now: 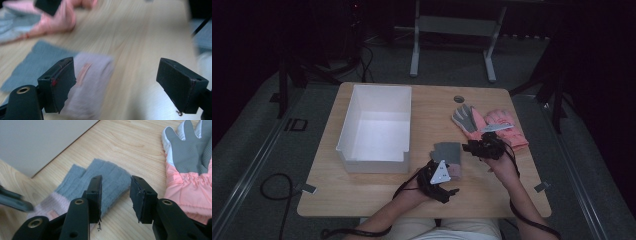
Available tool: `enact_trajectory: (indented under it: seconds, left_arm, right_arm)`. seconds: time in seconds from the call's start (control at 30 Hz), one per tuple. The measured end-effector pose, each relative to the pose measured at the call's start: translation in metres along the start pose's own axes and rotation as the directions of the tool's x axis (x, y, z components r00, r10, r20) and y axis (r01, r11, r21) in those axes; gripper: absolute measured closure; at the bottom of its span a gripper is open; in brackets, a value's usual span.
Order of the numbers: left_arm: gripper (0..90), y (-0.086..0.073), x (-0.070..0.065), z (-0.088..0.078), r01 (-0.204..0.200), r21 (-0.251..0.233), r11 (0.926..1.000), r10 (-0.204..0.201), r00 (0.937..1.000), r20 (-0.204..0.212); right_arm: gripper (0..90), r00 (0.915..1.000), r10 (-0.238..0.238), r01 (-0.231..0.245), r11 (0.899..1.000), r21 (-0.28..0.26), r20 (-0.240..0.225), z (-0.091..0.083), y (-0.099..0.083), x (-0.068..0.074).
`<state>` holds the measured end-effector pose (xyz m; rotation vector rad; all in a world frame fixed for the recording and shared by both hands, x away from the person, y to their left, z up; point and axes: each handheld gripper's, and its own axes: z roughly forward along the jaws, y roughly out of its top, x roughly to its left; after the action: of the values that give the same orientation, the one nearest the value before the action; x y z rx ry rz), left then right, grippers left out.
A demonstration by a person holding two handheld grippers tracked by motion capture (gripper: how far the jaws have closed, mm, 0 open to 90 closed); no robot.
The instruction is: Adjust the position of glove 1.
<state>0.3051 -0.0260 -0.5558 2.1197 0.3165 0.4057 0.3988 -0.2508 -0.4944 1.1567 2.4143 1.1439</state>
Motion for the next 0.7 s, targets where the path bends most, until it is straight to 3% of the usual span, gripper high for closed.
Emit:
enact_trajectory:
  seconds: [0.03, 0.07, 0.13, 0.27, 0.4, 0.47, 0.57, 0.6, 0.67, 0.7]
  left_arm:
    - [21.7, -0.002, 0.002, 0.002, -0.022, 0.012, 0.9997, 0.022, 0.9997, -0.003]
    - [22.6, -0.004, 0.004, 0.006, -0.051, 0.058, 0.997, 0.053, 0.9983, -0.025]
    - [24.9, -0.005, 0.005, 0.007, -0.064, 0.063, 0.996, 0.065, 0.9976, -0.023]
    - [29.7, -0.008, 0.006, 0.012, -0.128, 0.083, 0.9883, 0.131, 0.991, -0.029]
    - [33.4, -0.009, 0.007, 0.013, -0.146, 0.088, 0.9853, 0.151, 0.9875, -0.047]
    - [35.0, -0.011, 0.004, 0.015, -0.183, 0.108, 0.977, 0.191, 0.9793, -0.066]
    - [37.5, -0.012, 0.001, 0.017, -0.208, 0.128, 0.9696, 0.221, 0.971, -0.092]
    - [37.5, -0.012, 0.001, 0.018, -0.199, 0.126, 0.9718, 0.211, 0.9732, -0.091]
    - [38.8, -0.013, -0.001, 0.019, -0.215, 0.131, 0.9677, 0.229, 0.9682, -0.1]
    - [41.2, -0.012, 0.001, 0.02, -0.209, 0.134, 0.9686, 0.224, 0.9692, -0.103]
  right_arm:
    - [61.5, 0.9999, 0.01, -0.01, 1.0, 0.0, 0.002, 0.002, 0.0, -0.001]
    - [61.0, 0.9999, 0.017, -0.017, 1.0, 0.002, 0.003, 0.005, -0.001, -0.002]
    - [60.3, 0.9993, 0.038, -0.038, 0.999, 0.015, 0.005, 0.012, -0.002, -0.005]
    - [54.6, 0.9977, 0.068, -0.067, 0.997, 0.04, -0.001, 0.029, 0.0, -0.009]
    - [49.8, 0.9963, 0.085, -0.084, 0.995, 0.049, -0.013, 0.039, 0.0, -0.011]
    - [45.7, 0.993, 0.117, -0.118, 0.99, 0.082, 0.011, 0.056, -0.004, -0.016]
    - [43.0, 0.9894, 0.144, -0.145, 0.983, 0.108, 0.021, 0.068, -0.008, -0.019]
    - [42.9, 0.9879, 0.154, -0.155, 0.981, 0.115, 0.018, 0.071, -0.01, -0.019]
    - [43.2, 0.9858, 0.167, -0.168, 0.98, 0.108, 0.011, 0.072, -0.01, -0.02]
    - [44.3, 0.9861, 0.166, -0.166, 0.98, 0.111, 0.01, 0.072, -0.009, -0.019]
